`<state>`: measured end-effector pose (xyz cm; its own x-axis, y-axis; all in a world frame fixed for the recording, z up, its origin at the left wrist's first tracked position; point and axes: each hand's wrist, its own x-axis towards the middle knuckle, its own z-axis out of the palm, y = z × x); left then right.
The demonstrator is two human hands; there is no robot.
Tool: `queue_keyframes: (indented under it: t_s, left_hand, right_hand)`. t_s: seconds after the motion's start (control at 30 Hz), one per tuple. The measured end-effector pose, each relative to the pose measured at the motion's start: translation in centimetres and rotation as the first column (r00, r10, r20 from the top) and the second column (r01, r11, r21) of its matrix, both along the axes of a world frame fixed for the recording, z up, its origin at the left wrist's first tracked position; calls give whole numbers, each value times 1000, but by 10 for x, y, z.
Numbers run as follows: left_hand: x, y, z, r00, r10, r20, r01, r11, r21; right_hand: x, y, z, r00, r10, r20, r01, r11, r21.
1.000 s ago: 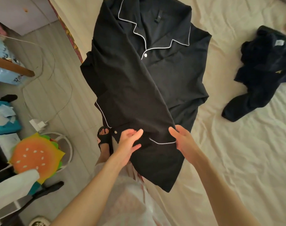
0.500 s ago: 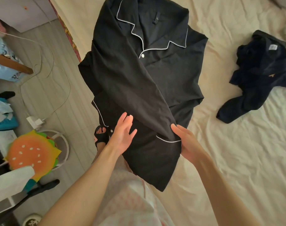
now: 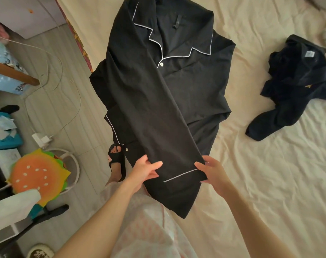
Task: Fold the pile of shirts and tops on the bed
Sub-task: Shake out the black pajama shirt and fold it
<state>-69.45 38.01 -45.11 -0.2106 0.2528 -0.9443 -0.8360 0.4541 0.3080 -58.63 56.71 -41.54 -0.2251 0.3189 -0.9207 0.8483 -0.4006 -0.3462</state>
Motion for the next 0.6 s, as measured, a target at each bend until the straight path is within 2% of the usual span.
queue_keyframes:
  t_s: [0.13, 0.2, 0.3, 0.37, 0.47, 0.6]
  left_hand:
    - [5, 0, -4, 994, -108, 22, 109, 989, -96]
    - [-6, -1, -6, 995, -97, -13, 94, 987, -128]
    - [-31, -8, -6, 991, -103, -88, 89, 984, -153]
    - [-54, -14, -6, 987, -59, -153, 32, 985, -170]
    - [-99, -25, -7, 969, 39, -242, -85, 979, -183]
    - [-168, -31, -8, 933, 133, -335, -192, 970, -147]
  right_hand:
    - [15, -1, -14, 996, -44, 73, 43, 999, 18]
    - [12, -2, -17, 993, 43, 107, -56, 992, 113]
    - [-8, -6, -16, 947, 266, 181, -315, 884, 347]
    - [-29, -7, -17, 914, 360, 187, -406, 794, 453]
    - [-76, -6, -21, 863, 480, 157, -479, 680, 555]
    - [-159, -4, -19, 827, 557, 72, -484, 641, 596]
